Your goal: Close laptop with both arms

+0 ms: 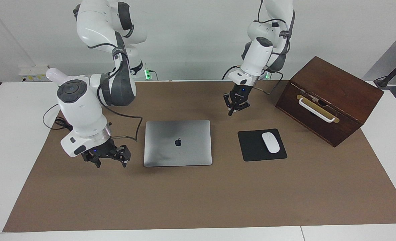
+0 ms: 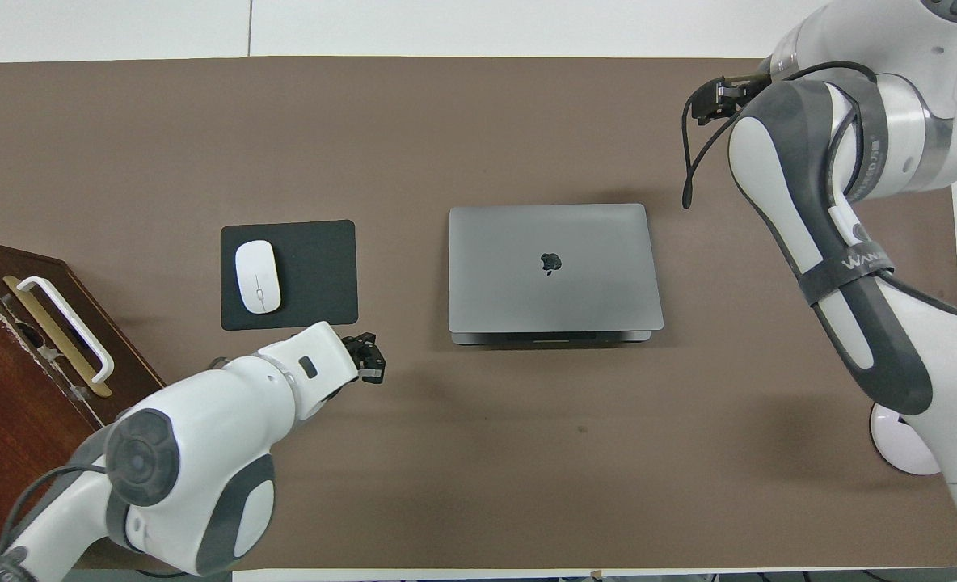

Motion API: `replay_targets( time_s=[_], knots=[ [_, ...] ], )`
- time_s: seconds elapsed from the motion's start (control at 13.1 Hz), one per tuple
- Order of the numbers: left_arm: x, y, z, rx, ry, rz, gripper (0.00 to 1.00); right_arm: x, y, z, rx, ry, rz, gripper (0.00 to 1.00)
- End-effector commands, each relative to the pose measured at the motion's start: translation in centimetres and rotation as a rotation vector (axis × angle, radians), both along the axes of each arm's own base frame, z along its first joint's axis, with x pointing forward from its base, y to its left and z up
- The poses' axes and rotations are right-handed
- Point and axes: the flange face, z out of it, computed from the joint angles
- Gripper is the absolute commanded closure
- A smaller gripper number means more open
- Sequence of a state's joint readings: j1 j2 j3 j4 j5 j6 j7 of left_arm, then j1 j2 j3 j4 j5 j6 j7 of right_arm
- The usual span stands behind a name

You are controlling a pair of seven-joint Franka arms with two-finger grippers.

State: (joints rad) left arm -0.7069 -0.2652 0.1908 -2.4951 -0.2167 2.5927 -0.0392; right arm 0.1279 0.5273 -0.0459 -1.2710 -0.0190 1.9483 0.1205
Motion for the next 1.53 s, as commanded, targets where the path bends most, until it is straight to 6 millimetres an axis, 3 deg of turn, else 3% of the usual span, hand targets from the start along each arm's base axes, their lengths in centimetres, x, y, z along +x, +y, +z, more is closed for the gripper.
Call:
replay_targets(
  time_s=[0.0, 0.15, 0.38, 0.46, 0.54, 0.61, 0.84, 1.15, 1.3, 1.46],
  knots=[
    [2.1, 2.8, 6.5, 0.074, 0.06, -0.025, 1.0, -1.7, -1.2, 3.3, -0.029, 0.007, 0.003, 0.0],
    [3.5, 5.0, 11.0, 0.127, 0.105, -0.014, 1.0, -3.2, -1.4, 6.6, -0.023, 0.011, -0.005, 0.0],
    [4.0, 7.7, 15.7, 0.26, 0.126, -0.013, 1.0, -6.2, -1.9, 12.0, -0.014, 0.004, -0.03, 0.0],
    [4.2, 8.5, 16.4, 0.276, 0.13, -0.003, 0.77, -7.3, -2.0, 13.6, -0.01, 0.002, -0.047, 0.0],
    [4.7, 10.5, 17.1, 0.273, 0.13, 0.039, 0.06, -8.4, -2.0, 15.0, -0.005, 0.001, -0.056, 0.0],
    [5.1, 12.3, 17.5, 0.271, 0.131, 0.08, 0.0, -9.6, -1.9, 15.6, -0.005, 0.016, -0.057, 0.0],
    [5.6, 15.9, 18.0, 0.263, 0.138, 0.155, 0.0, -13.1, -1.5, 16.0, 0.006, 0.03, -0.077, 0.0],
    [6.7, 21.8, 19.7, 0.246, 0.124, 0.299, 0.0, -16.2, 0.2, 18.8, 0.021, 0.0, -0.046, 0.0],
    [7.3, 23.1, 20.9, 0.257, 0.163, 0.324, 0.0, -17.6, -0.2, 19.6, 0.025, -0.004, -0.04, 0.0],
    [8.3, 24.2, 22.6, 0.261, 0.198, 0.349, 0.0, -17.4, -2.5, 18.9, 0.021, 0.0, -0.055, 0.0]
  ],
)
